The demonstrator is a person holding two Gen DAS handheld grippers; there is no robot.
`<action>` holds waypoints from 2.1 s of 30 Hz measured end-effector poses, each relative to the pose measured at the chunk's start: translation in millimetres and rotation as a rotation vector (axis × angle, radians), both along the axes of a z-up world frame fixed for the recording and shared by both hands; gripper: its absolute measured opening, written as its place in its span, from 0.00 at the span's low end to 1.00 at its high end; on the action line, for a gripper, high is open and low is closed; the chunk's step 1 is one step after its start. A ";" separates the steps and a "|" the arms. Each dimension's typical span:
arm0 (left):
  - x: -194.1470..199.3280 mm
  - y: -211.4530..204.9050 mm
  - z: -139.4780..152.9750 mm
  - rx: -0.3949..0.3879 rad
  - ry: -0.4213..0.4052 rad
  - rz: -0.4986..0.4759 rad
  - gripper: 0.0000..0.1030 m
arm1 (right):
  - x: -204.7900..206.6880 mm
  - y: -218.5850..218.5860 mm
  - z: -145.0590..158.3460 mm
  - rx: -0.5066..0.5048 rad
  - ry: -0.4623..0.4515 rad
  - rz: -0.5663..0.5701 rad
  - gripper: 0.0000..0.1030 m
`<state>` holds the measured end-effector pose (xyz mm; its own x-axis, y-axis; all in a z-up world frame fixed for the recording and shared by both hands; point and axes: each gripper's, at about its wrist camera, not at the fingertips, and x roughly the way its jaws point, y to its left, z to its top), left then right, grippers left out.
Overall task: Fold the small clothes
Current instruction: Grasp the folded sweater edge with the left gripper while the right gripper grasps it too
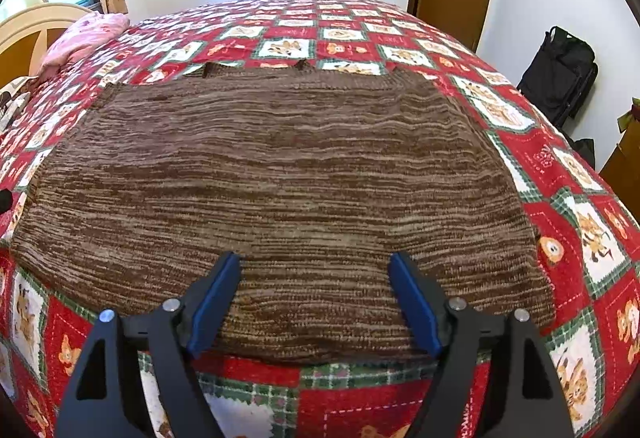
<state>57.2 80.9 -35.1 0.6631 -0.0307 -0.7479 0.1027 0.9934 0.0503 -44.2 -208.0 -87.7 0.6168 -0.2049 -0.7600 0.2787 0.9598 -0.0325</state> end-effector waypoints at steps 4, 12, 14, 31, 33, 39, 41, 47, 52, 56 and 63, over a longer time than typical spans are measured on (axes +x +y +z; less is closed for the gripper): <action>-7.9 -0.8 3.6 0.024 -0.032 -0.004 0.57 | -5.8 -2.2 7.2 0.034 -0.019 -0.009 0.77; -1.5 1.4 -6.1 -0.043 0.018 -0.005 0.57 | -12.9 18.3 33.9 0.050 -0.074 0.059 0.62; -2.1 3.6 -6.5 -0.049 0.016 0.008 0.57 | -8.3 26.4 35.8 0.062 -0.068 0.089 0.45; -13.6 51.0 -26.6 -0.468 0.094 0.037 0.57 | 13.4 73.7 -2.0 0.156 -0.012 0.235 0.33; -7.9 39.1 -31.0 -0.481 0.125 0.021 0.57 | 11.5 74.1 -1.7 0.153 -0.012 0.237 0.33; -3.6 30.9 -39.9 -0.549 0.145 0.055 0.57 | 9.7 74.8 -1.8 0.159 -0.014 0.236 0.33; -7.9 27.9 -40.5 -0.554 0.144 0.048 0.57 | 9.7 75.0 -2.1 0.163 -0.013 0.235 0.33; -15.4 31.1 -45.1 -0.591 0.141 0.071 0.57 | 9.0 76.2 -2.1 0.165 -0.012 0.233 0.34; -18.4 47.1 -39.4 -0.689 0.145 0.135 0.57 | 8.4 76.6 -2.1 0.162 -0.012 0.235 0.34; -36.5 46.2 -34.2 -0.658 0.139 0.154 0.57 | 7.7 77.0 -2.2 0.167 -0.013 0.233 0.34; -30.0 30.4 -48.4 -0.750 0.201 0.122 0.57 | 7.0 77.5 -1.5 0.169 -0.015 0.232 0.34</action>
